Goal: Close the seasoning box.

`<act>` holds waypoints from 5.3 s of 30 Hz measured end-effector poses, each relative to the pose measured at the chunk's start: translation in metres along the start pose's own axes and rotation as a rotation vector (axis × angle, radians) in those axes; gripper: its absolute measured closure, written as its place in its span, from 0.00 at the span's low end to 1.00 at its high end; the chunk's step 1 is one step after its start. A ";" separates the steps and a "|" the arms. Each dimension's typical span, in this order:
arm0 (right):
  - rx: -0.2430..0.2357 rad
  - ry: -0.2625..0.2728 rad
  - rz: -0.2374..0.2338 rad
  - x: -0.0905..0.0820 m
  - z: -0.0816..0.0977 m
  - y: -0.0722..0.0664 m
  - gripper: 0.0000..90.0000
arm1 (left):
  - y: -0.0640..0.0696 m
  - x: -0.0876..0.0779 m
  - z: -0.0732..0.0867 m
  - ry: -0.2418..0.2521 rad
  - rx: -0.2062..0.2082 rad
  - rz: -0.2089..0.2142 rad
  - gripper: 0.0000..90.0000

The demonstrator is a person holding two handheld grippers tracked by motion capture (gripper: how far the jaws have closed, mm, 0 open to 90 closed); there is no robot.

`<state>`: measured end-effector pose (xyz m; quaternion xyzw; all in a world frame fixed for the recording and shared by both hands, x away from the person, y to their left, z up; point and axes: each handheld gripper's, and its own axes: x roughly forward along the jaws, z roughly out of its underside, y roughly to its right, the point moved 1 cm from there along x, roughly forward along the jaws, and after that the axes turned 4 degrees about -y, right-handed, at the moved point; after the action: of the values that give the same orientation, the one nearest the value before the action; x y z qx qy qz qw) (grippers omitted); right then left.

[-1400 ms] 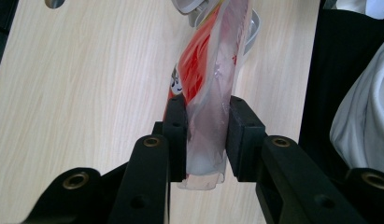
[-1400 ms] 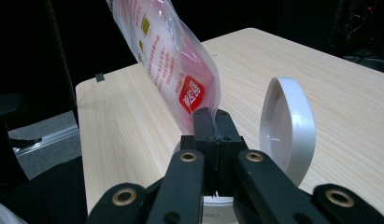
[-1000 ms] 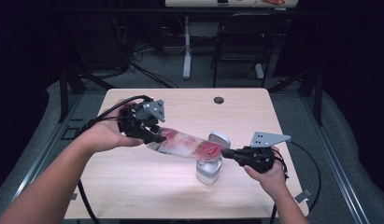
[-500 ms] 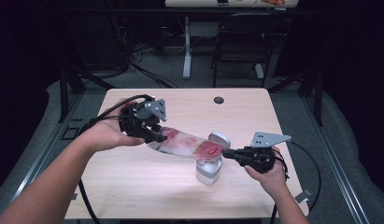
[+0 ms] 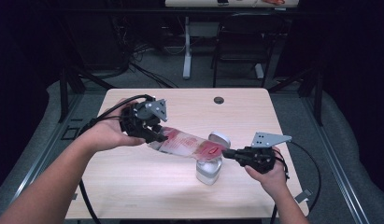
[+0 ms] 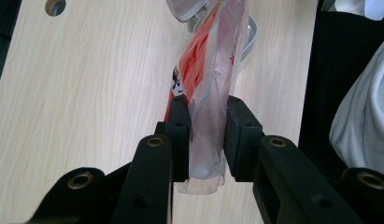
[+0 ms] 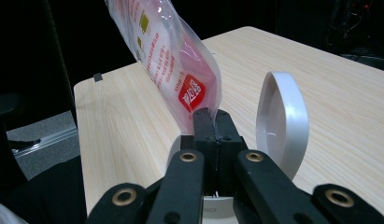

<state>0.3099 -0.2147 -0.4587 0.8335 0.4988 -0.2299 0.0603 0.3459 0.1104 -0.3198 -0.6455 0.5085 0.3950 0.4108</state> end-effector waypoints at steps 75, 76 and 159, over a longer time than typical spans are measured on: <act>-0.002 0.008 0.036 -0.021 0.008 -0.002 1.00 | 0.003 0.000 -0.024 0.035 0.039 0.013 0.84; -0.001 0.008 0.035 -0.021 0.008 -0.002 1.00 | 0.003 0.000 -0.024 0.034 0.039 0.013 0.84; -0.038 0.010 0.029 -0.014 -0.011 -0.009 1.00 | -0.001 0.013 0.015 0.073 -0.050 0.034 0.83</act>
<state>0.3000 -0.2176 -0.4415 0.8406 0.4910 -0.2155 0.0770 0.3473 0.1199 -0.3367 -0.6607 0.5240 0.3906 0.3691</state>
